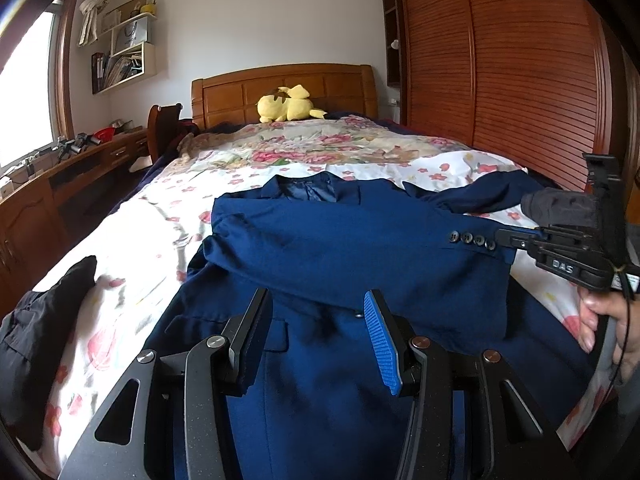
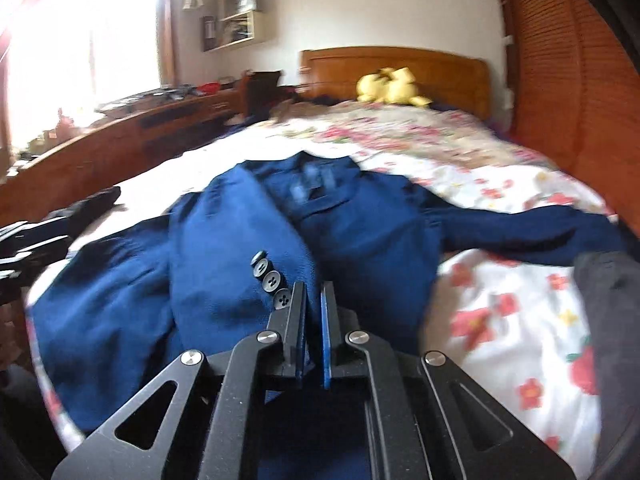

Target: Fold large clothes

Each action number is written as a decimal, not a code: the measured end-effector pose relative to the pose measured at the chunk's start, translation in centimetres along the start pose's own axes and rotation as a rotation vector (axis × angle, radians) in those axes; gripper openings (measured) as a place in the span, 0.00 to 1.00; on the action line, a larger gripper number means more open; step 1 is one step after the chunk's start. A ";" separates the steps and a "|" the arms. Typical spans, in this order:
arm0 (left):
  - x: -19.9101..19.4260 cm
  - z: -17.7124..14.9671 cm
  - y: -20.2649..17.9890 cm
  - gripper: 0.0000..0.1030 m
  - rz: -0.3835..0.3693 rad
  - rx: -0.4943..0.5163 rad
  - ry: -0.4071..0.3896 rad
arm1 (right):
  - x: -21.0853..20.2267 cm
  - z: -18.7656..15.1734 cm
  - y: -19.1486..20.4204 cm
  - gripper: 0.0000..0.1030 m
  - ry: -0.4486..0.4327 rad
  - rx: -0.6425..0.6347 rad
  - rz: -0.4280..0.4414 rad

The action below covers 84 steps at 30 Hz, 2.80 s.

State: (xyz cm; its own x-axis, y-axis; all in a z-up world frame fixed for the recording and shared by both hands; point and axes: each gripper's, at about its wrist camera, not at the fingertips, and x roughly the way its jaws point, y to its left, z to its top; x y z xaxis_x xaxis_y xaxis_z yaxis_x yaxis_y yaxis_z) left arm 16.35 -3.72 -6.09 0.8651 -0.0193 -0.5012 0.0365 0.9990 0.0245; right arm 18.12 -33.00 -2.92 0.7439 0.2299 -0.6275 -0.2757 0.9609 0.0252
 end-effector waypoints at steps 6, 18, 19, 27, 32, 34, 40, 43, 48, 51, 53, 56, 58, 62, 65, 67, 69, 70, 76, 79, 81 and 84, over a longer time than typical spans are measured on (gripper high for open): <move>0.0 -0.2 -0.4 0.48 0.001 0.018 -0.007 | 2.2 -0.9 -1.1 0.07 0.068 0.024 -0.032; 0.2 -0.3 -0.4 0.60 -0.019 0.014 -0.020 | 3.1 -1.9 0.8 0.39 0.109 -0.039 0.015; 0.1 -0.3 -0.4 0.60 -0.024 0.012 -0.021 | 3.2 -2.0 1.0 0.39 0.104 -0.038 0.040; 0.1 0.0 -0.7 0.60 -0.068 0.027 -0.012 | 6.8 -3.5 1.6 0.39 0.257 -0.041 0.139; -0.2 0.3 -0.8 0.60 -0.093 0.022 0.001 | 7.1 -3.7 2.1 0.39 0.270 -0.067 0.117; -0.5 0.4 -1.0 0.60 -0.070 0.045 -0.010 | 7.2 -3.7 2.4 0.39 0.271 -0.085 0.103; 1.2 -0.1 -1.5 0.60 -0.059 0.046 0.041 | 7.2 -3.7 2.5 0.39 0.265 -0.096 0.093; 2.6 0.6 -2.0 0.60 -0.050 0.083 0.039 | 7.1 -3.7 2.4 0.39 0.258 -0.090 0.095; 5.9 2.1 -1.4 0.60 -0.080 0.067 0.015 | 7.1 -3.7 2.0 0.39 0.253 -0.067 0.106; 8.6 2.7 -0.8 0.60 -0.089 0.052 0.009 | 7.1 -3.6 1.8 0.39 0.250 -0.056 0.106; 9.8 2.9 -0.5 0.60 -0.091 0.045 0.001 | 7.0 -3.7 1.8 0.39 0.244 -0.056 0.097; 11.2 2.9 -0.1 0.60 -0.105 0.020 -0.001 | 6.7 -3.7 1.9 0.39 0.231 -0.062 0.081; 11.9 2.8 0.1 0.60 -0.111 0.013 -0.001 | 6.6 -3.6 1.9 0.39 0.219 -0.060 0.076; 12.9 2.1 0.5 0.60 -0.104 0.007 0.006 | 6.5 -3.6 1.6 0.39 0.210 -0.044 0.074; 13.6 1.8 0.3 0.60 -0.102 0.008 0.015 | 6.3 -3.6 1.4 0.39 0.200 -0.035 0.072; 13.9 1.4 0.2 0.60 -0.095 0.010 0.017 | 6.1 -3.6 1.3 0.39 0.189 -0.032 0.068; 14.1 1.2 -0.2 0.60 -0.088 0.023 0.019 | 5.8 -3.6 1.2 0.39 0.177 -0.026 0.061; 14.2 1.2 -0.3 0.60 -0.086 0.028 0.018 | 5.7 -3.5 1.1 0.39 0.168 -0.021 0.057; 14.3 1.1 -0.5 0.60 -0.094 0.037 0.018 | 3.7 -2.7 0.1 0.39 0.117 0.009 0.028; 14.4 1.2 -0.4 0.60 -0.101 0.034 0.025 | 2.4 -1.8 -0.7 0.44 0.078 -0.022 -0.053; 14.4 1.3 -0.4 0.60 -0.108 0.036 0.026 | 2.0 -0.9 -2.0 0.57 0.059 -0.020 -0.108; 14.3 1.6 -0.4 0.60 -0.110 0.046 0.024 | 2.3 0.6 -4.9 0.76 0.075 0.037 -0.152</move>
State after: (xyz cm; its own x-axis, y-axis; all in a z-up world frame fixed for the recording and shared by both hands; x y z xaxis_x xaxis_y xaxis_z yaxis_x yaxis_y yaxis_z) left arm 29.53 -4.48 -11.86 0.8423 -0.1269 -0.5238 0.1536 0.9881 0.0077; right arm 21.56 -37.10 -3.99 0.7273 0.0707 -0.6827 -0.1398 0.9891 -0.0465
